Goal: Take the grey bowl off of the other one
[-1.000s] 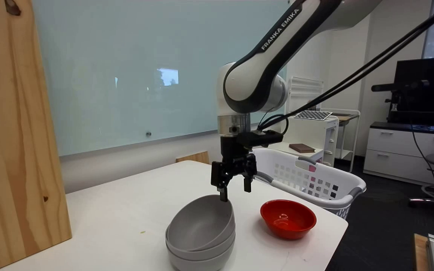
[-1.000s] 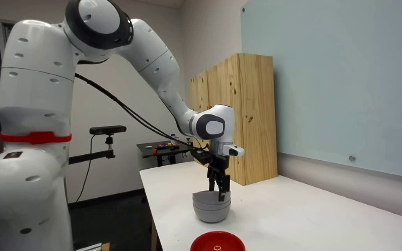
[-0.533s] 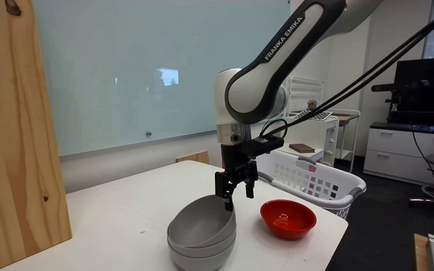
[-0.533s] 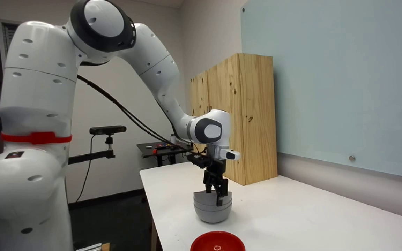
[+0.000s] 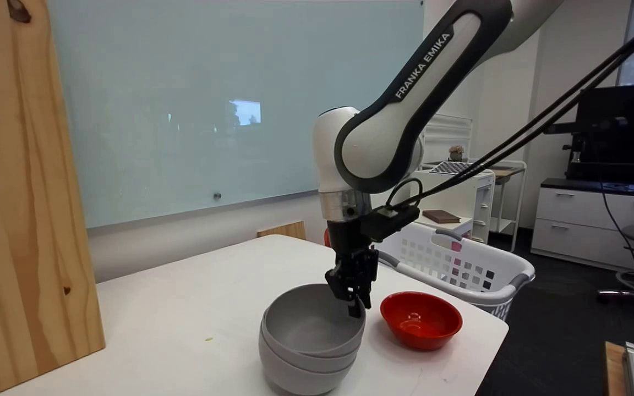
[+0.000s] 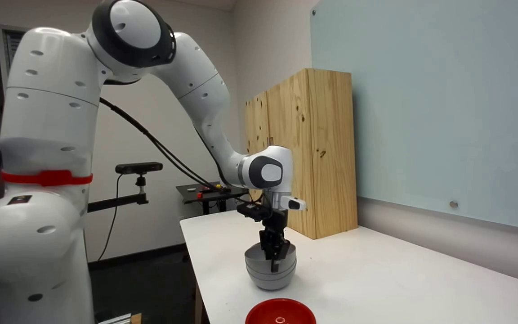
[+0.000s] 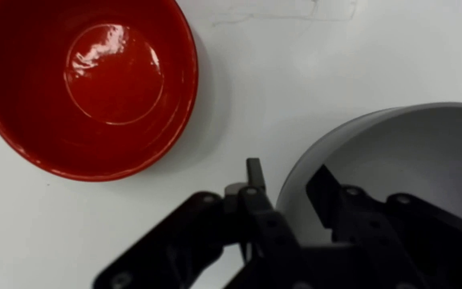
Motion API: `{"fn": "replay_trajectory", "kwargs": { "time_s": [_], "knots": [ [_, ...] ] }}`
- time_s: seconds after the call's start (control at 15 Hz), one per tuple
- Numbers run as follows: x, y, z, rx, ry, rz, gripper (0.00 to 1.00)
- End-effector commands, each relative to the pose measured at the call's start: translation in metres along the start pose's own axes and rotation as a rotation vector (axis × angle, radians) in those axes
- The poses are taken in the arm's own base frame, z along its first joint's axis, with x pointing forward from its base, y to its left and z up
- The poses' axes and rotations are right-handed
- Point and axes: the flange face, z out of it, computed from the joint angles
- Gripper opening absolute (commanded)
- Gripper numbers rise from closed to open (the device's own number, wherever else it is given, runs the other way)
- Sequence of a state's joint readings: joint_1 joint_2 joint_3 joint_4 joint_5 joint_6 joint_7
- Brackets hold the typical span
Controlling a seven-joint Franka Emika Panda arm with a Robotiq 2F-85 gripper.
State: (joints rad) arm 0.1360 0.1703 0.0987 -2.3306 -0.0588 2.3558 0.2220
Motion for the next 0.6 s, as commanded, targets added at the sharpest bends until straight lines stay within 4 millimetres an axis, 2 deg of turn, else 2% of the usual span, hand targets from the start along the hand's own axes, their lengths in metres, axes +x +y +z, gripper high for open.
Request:
{"fn": "replay_trajectory", "kwargs": {
  "time_s": [0.0, 0.13, 0.27, 0.53],
  "knots": [
    [-0.010, -0.003, 0.025, -0.034, -0.032, -0.047, 0.03],
    [-0.013, -0.002, 0.029, -0.043, -0.041, -0.053, 0.00],
    [-0.013, -0.001, 0.028, -0.044, -0.040, -0.058, 0.02],
    [0.002, -0.031, -0.008, -0.008, 0.017, -0.062, 0.02]
  ]
}}
